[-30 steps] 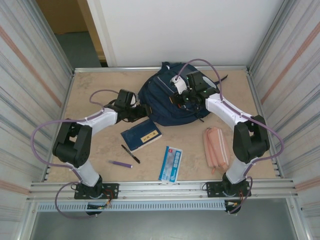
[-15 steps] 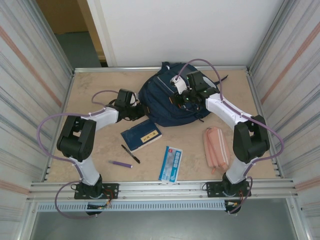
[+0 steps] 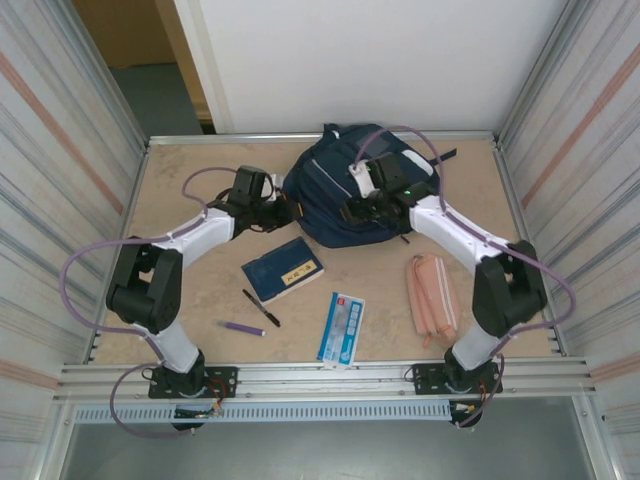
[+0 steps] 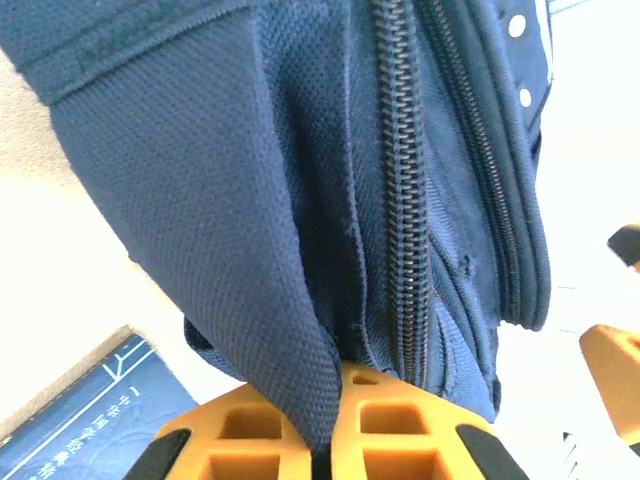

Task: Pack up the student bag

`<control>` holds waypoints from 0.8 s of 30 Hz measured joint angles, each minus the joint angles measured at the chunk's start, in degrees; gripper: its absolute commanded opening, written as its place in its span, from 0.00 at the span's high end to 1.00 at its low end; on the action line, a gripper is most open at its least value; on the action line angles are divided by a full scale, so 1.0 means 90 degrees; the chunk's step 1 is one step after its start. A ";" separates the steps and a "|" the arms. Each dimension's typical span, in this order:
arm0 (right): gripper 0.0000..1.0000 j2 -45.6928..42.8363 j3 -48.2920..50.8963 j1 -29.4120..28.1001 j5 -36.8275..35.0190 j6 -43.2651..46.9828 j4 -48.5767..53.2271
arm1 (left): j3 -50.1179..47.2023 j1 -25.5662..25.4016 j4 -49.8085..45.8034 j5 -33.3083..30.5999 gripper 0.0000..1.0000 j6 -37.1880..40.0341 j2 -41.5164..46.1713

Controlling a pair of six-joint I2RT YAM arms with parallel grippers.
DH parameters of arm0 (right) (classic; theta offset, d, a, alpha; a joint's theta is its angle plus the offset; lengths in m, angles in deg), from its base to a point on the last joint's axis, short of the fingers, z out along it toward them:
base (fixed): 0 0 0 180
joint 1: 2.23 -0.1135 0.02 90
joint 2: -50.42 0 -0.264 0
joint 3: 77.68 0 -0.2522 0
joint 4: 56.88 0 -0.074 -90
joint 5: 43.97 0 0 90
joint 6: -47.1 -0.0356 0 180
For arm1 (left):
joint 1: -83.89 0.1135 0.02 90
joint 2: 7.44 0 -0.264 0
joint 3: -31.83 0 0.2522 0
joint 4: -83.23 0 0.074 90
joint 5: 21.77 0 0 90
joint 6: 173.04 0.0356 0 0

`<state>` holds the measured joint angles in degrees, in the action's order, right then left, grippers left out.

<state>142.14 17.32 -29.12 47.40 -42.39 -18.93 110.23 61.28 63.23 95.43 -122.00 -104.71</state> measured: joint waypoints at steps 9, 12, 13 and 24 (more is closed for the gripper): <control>0.09 -0.1681 0.2382 0.1695 0.1668 -0.1020 0.0379 | 0.0950 0.0015 -0.0996 0.0187 1.00 0.0029 0.0000; 0.10 -0.2059 0.2749 0.1581 0.1814 -0.1183 0.0296 | 0.1438 0.0061 -0.1358 0.0243 1.00 0.0041 0.0000; 0.11 -0.2188 0.2863 0.1574 0.1834 -0.1217 0.0209 | 0.1579 0.0092 -0.1455 0.0270 1.00 0.0044 0.0000; 0.17 -0.1489 0.3449 0.1615 0.2011 -0.1275 -0.1647 | 0.2380 0.0136 -0.2183 0.0865 1.00 -0.0061 0.0233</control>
<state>128.75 48.36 -14.59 65.49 -53.86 -33.75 131.65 62.50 43.58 103.21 -122.55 -102.61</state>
